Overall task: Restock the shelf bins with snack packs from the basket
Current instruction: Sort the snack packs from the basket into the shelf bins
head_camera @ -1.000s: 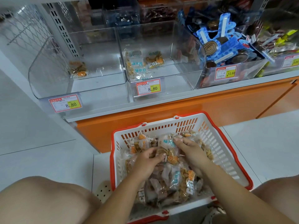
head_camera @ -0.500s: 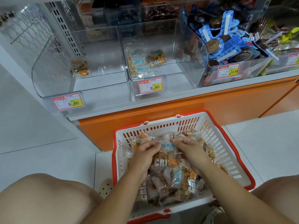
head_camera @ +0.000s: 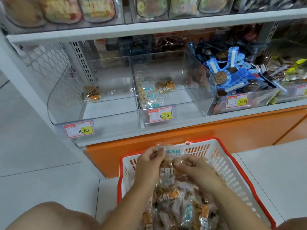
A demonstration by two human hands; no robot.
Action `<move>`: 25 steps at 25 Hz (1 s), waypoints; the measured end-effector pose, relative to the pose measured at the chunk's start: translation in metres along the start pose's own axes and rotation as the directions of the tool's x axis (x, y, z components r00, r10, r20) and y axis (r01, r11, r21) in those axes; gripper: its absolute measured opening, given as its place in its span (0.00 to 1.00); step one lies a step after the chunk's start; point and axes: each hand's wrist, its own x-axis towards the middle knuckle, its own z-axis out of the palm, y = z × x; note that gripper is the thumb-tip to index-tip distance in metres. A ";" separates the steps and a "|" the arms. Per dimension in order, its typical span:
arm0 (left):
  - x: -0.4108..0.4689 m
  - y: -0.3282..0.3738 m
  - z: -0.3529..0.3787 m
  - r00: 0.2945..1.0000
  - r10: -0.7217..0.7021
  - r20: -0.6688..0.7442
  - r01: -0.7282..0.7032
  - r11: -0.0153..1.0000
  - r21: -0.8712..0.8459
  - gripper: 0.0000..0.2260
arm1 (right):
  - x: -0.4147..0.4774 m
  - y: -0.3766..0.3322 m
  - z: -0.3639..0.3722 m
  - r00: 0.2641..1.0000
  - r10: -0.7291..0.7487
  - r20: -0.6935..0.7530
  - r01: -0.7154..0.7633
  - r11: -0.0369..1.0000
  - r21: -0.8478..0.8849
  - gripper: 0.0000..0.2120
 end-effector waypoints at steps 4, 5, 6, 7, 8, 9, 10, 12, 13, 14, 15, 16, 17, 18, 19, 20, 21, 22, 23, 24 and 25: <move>0.015 0.091 -0.005 0.904 0.425 0.044 -0.423 0.877 0.230 0.08 | 0.009 -0.088 0.000 0.958 -0.269 -0.094 0.272 0.962 0.018 0.12; 0.023 0.113 -0.011 0.846 0.533 0.014 -0.507 0.795 0.333 0.10 | 0.015 -0.113 -0.002 0.935 -0.334 -0.121 0.336 0.942 -0.003 0.10; 0.033 0.130 -0.019 0.789 0.614 -0.013 -0.543 0.708 0.452 0.14 | 0.027 -0.136 -0.005 0.907 -0.389 -0.159 0.385 0.921 -0.055 0.07; 0.046 0.143 -0.027 0.753 0.658 -0.011 -0.527 0.612 0.590 0.17 | 0.041 -0.158 -0.007 0.878 -0.437 -0.197 0.417 0.899 -0.136 0.05; 0.057 0.149 -0.035 0.755 0.655 0.019 -0.464 0.514 0.721 0.22 | 0.062 -0.178 -0.010 0.849 -0.474 -0.234 0.422 0.874 -0.240 0.04; 0.068 0.152 -0.040 0.789 0.611 0.061 -0.392 0.425 0.816 0.25 | 0.085 -0.196 -0.011 0.820 -0.509 -0.262 0.410 0.841 -0.352 0.05; 0.078 0.152 -0.044 0.833 0.545 0.099 -0.347 0.373 0.860 0.28 | 0.111 -0.210 -0.014 0.804 -0.520 -0.289 0.361 0.812 -0.458 0.06; 0.092 0.150 -0.046 0.882 0.444 0.161 -0.350 0.385 0.854 0.30 | 0.164 -0.228 -0.019 0.848 -0.443 -0.292 0.151 0.728 -0.668 0.07; 0.097 0.149 -0.047 0.887 0.426 0.181 -0.370 0.417 0.830 0.30 | 0.187 -0.231 -0.020 0.896 -0.350 -0.272 0.032 0.663 -0.748 0.10; 0.102 0.149 -0.049 0.886 0.422 0.192 -0.389 0.451 0.804 0.30 | 0.208 -0.231 -0.020 0.932 -0.249 -0.264 -0.065 0.602 -0.796 0.10; 0.105 0.150 -0.050 0.886 0.420 0.197 -0.401 0.479 0.781 0.31 | 0.221 -0.228 -0.019 0.947 -0.172 -0.272 -0.128 0.575 -0.808 0.08; 0.107 0.150 -0.051 0.885 0.420 0.204 -0.411 0.494 0.766 0.31 | 0.233 -0.224 -0.018 0.949 -0.119 -0.293 -0.169 0.592 -0.788 0.08; 0.108 0.150 -0.052 0.883 0.420 0.211 -0.419 0.499 0.758 0.31 | 0.244 -0.218 -0.018 0.946 -0.083 -0.314 -0.196 0.626 -0.755 0.10; 0.108 0.149 -0.053 0.882 0.419 0.217 -0.424 0.502 0.753 0.31 | 0.254 -0.213 -0.019 0.941 -0.067 -0.333 -0.212 0.650 -0.730 0.12; 0.108 0.148 -0.053 0.882 0.415 0.221 -0.426 0.506 0.750 0.31 | 0.261 -0.211 -0.019 0.939 -0.048 -0.341 -0.224 0.668 -0.710 0.13; 0.108 0.148 -0.053 0.883 0.413 0.223 -0.426 0.508 0.748 0.31 | 0.268 -0.208 -0.020 0.940 -0.019 -0.341 -0.236 0.685 -0.689 0.13; 0.108 0.147 -0.053 0.885 0.409 0.225 -0.425 0.506 0.751 0.31 | 0.273 -0.209 -0.022 0.945 0.024 -0.326 -0.250 0.696 -0.673 0.11; 0.108 0.148 -0.053 0.885 0.407 0.226 -0.423 0.502 0.754 0.31 | 0.279 -0.210 -0.023 0.950 0.070 -0.304 -0.262 0.706 -0.658 0.09; 0.108 0.148 -0.052 0.885 0.407 0.227 -0.423 0.497 0.758 0.31 | 0.282 -0.213 -0.024 0.954 0.114 -0.278 -0.275 0.703 -0.655 0.07; 0.108 0.148 -0.052 0.883 0.410 0.229 -0.425 0.494 0.758 0.31 | 0.285 -0.214 -0.025 0.959 0.155 -0.239 -0.276 0.707 -0.651 0.05; 0.108 0.149 -0.052 0.884 0.407 0.230 -0.426 0.496 0.757 0.31 | 0.287 -0.213 -0.028 0.962 0.184 -0.200 -0.270 0.716 -0.644 0.08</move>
